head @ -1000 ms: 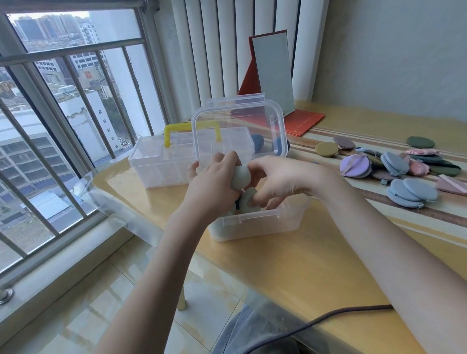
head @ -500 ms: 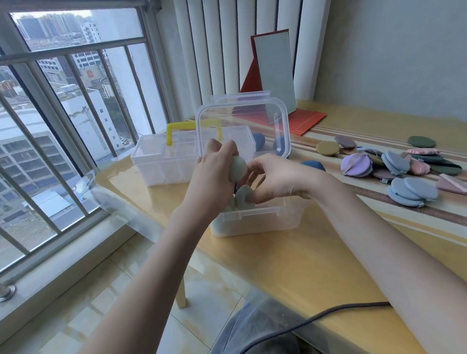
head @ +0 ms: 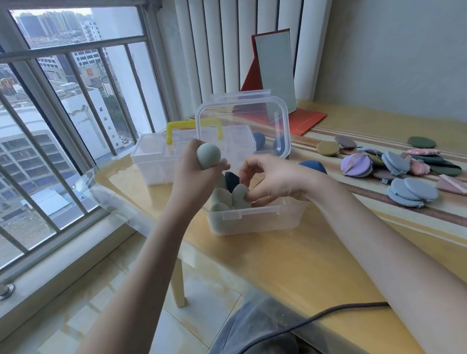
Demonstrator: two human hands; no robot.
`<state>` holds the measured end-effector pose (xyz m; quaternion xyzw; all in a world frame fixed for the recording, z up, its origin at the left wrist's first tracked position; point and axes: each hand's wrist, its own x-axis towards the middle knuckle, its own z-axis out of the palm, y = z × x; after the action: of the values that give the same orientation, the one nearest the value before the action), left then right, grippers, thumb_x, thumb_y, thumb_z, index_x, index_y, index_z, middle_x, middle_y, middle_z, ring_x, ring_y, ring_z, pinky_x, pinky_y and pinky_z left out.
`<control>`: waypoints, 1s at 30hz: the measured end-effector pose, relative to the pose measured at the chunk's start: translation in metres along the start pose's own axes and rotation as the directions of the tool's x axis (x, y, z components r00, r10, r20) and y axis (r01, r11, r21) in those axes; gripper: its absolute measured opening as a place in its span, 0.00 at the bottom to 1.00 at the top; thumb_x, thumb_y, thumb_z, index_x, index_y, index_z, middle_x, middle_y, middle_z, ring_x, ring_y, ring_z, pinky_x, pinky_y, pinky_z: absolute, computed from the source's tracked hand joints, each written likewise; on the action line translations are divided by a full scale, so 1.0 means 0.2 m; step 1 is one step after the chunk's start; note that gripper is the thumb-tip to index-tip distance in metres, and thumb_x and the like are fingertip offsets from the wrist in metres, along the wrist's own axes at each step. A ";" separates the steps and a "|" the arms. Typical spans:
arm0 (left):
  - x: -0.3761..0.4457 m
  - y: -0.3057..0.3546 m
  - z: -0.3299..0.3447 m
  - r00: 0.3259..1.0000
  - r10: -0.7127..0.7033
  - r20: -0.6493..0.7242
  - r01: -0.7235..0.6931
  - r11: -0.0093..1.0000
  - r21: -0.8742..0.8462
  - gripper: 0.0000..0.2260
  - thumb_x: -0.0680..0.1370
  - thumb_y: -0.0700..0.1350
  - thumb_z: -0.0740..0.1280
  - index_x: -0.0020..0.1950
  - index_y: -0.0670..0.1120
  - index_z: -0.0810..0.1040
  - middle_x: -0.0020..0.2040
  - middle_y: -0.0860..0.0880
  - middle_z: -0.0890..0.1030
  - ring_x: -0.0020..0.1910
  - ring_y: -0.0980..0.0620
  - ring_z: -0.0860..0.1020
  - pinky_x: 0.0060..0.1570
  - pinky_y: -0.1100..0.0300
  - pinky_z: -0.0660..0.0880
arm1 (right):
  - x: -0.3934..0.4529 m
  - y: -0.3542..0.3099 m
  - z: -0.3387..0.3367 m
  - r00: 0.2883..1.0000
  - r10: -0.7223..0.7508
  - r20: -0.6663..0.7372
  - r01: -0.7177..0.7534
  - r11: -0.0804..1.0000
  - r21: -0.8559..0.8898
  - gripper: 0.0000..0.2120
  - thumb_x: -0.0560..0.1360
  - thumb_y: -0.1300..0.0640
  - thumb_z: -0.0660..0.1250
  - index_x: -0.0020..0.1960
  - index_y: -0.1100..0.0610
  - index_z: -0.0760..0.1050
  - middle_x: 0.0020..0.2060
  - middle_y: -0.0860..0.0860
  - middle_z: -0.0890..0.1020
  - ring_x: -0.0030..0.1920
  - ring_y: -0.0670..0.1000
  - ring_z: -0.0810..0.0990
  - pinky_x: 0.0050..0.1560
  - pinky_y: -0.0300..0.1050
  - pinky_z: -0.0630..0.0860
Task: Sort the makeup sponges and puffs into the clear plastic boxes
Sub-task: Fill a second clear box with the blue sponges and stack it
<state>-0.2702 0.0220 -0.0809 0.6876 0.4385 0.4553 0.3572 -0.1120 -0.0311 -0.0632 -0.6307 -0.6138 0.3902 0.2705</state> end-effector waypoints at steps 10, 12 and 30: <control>-0.02 -0.02 0.00 0.991 -0.050 0.123 0.048 0.999 0.022 0.12 0.71 0.43 0.73 0.47 0.46 0.71 0.48 0.40 0.79 0.46 0.46 0.78 0.50 0.43 0.78 | 0.02 0.00 0.04 0.999 -0.033 -0.036 0.030 0.997 -0.070 0.15 0.68 0.64 0.74 0.45 0.52 0.72 0.49 0.54 0.80 0.46 0.53 0.81 0.47 0.50 0.83; -0.02 -0.01 -0.01 0.986 -0.051 0.162 0.045 0.998 0.039 0.12 0.69 0.43 0.74 0.44 0.50 0.71 0.48 0.42 0.80 0.50 0.44 0.80 0.51 0.42 0.78 | 0.03 0.01 0.06 0.996 -0.024 -0.082 0.016 0.995 -0.099 0.16 0.68 0.62 0.76 0.45 0.52 0.69 0.46 0.53 0.79 0.43 0.52 0.80 0.41 0.47 0.83; -0.01 0.03 0.00 0.912 0.193 0.363 -0.324 0.881 0.345 0.17 0.68 0.44 0.76 0.47 0.48 0.69 0.43 0.48 0.78 0.43 0.44 0.75 0.44 0.51 0.74 | 0.02 0.00 0.02 1.000 0.016 -0.007 -0.017 0.997 -0.080 0.15 0.71 0.64 0.74 0.56 0.56 0.76 0.42 0.51 0.80 0.40 0.50 0.81 0.36 0.40 0.79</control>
<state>-0.2692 0.0176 -0.0758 0.8627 0.3614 0.2839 0.2112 -0.1156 -0.0279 -0.0656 -0.6472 -0.6230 0.3656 0.2436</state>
